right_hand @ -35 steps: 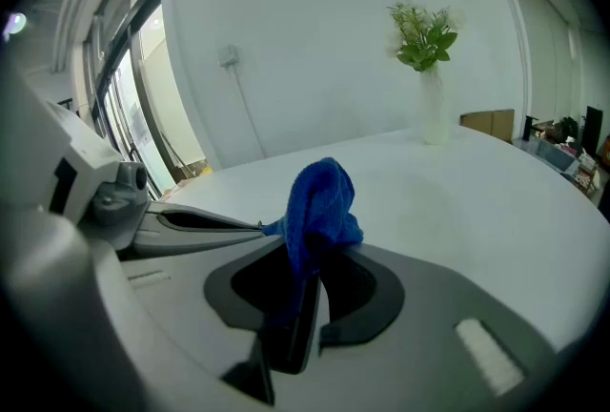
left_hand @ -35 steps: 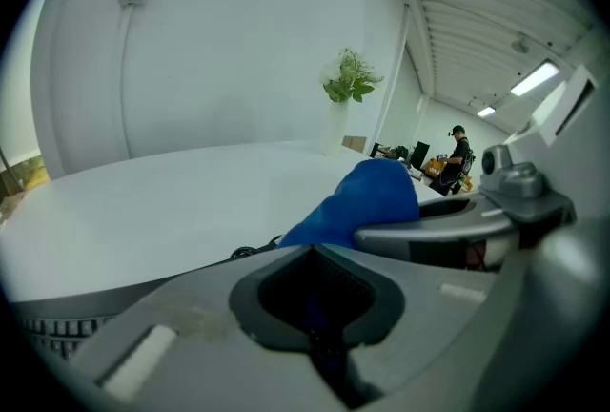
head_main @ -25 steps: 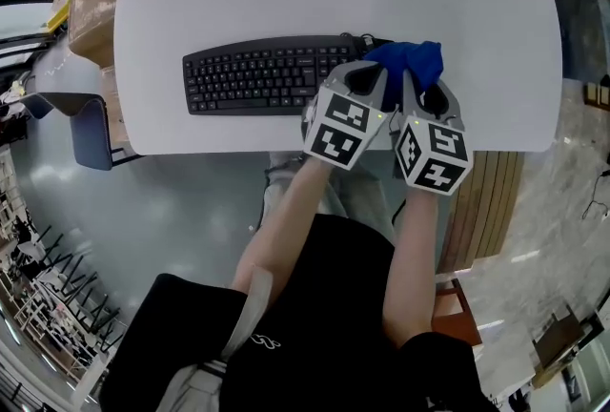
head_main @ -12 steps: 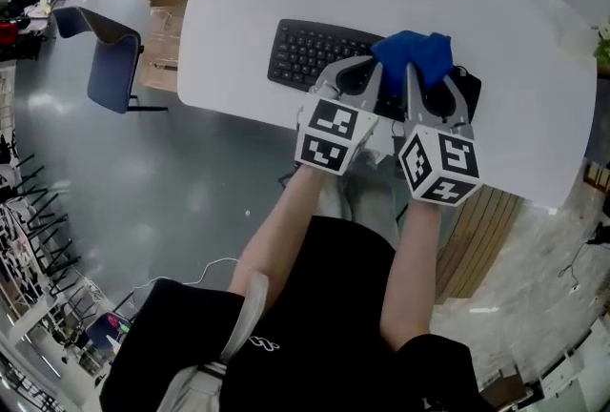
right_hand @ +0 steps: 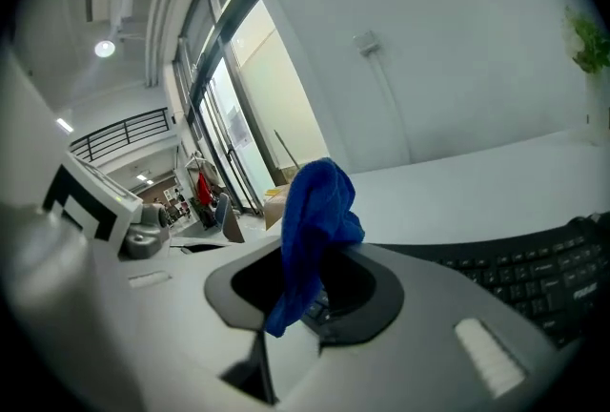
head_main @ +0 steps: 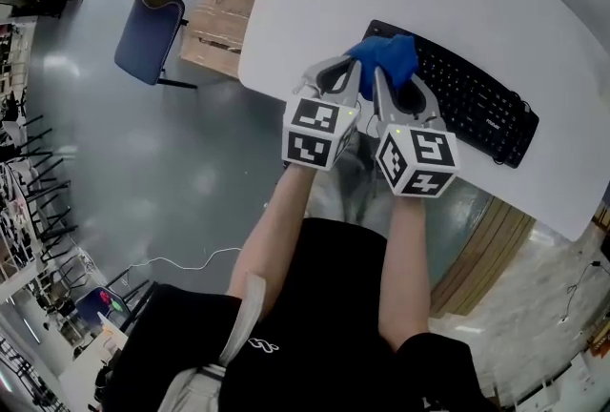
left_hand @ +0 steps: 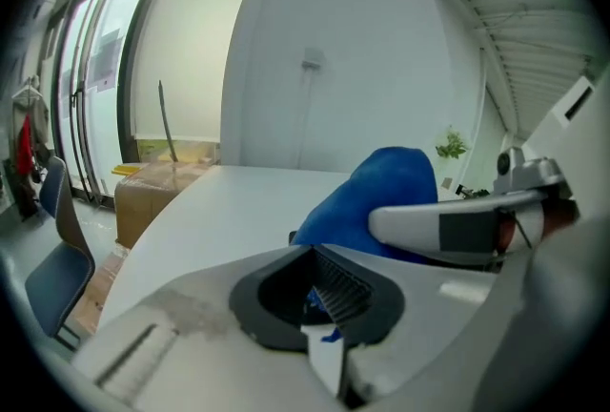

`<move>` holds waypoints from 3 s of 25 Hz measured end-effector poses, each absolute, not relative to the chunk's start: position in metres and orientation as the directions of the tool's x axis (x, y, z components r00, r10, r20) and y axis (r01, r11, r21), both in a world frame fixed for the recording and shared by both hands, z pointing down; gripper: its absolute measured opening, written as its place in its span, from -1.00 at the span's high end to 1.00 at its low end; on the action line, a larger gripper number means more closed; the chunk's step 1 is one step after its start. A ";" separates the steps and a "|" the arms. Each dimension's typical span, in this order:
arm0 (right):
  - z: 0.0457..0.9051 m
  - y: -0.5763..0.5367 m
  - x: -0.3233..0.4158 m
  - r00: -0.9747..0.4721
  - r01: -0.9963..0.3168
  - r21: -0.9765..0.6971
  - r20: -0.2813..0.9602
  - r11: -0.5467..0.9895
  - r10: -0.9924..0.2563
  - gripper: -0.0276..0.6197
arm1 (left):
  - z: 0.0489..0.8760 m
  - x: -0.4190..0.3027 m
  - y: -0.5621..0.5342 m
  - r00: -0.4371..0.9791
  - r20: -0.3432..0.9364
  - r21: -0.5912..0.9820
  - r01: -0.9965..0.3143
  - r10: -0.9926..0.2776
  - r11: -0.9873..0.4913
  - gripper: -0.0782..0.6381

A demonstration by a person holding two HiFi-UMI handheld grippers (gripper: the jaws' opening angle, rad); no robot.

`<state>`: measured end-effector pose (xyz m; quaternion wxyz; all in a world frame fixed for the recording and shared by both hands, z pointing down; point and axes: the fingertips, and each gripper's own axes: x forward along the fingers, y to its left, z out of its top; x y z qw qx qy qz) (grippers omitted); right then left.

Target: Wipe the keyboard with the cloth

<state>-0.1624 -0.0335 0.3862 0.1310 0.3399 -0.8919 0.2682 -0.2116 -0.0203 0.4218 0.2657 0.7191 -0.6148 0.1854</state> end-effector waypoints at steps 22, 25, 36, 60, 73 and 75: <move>0.464 -0.015 -0.147 -0.640 -0.768 -0.433 0.549 0.472 -0.538 0.64 | 0.484 -0.187 -0.012 0.288 0.697 0.176 -0.956 -0.656 -0.234 0.79; 0.464 -0.015 -0.140 -0.634 -0.773 -0.437 0.549 0.460 -0.544 0.64 | 0.481 -0.179 -0.017 0.295 0.686 0.174 -0.954 -0.665 -0.244 0.79; 0.468 -0.018 -0.107 -0.617 -0.787 -0.449 0.551 0.423 -0.562 0.64 | 0.481 -0.148 -0.023 0.315 0.683 0.175 -0.947 -0.659 -0.271 0.79; 0.472 -0.028 -0.046 -0.601 -0.797 -0.470 0.557 0.379 -0.574 0.64 | 0.484 -0.087 -0.033 0.348 0.704 0.176 -0.930 -0.619 -0.322 0.79; 0.473 -0.029 -0.003 -0.570 -0.816 -0.468 0.562 0.339 -0.599 0.64 | 0.485 -0.045 -0.035 0.380 0.701 0.186 -0.914 -0.603 -0.360 0.79; 0.472 -0.029 0.003 -0.566 -0.819 -0.467 0.562 0.333 -0.603 0.64 | 0.485 -0.039 -0.036 0.384 0.701 0.185 -0.912 -0.601 -0.366 0.79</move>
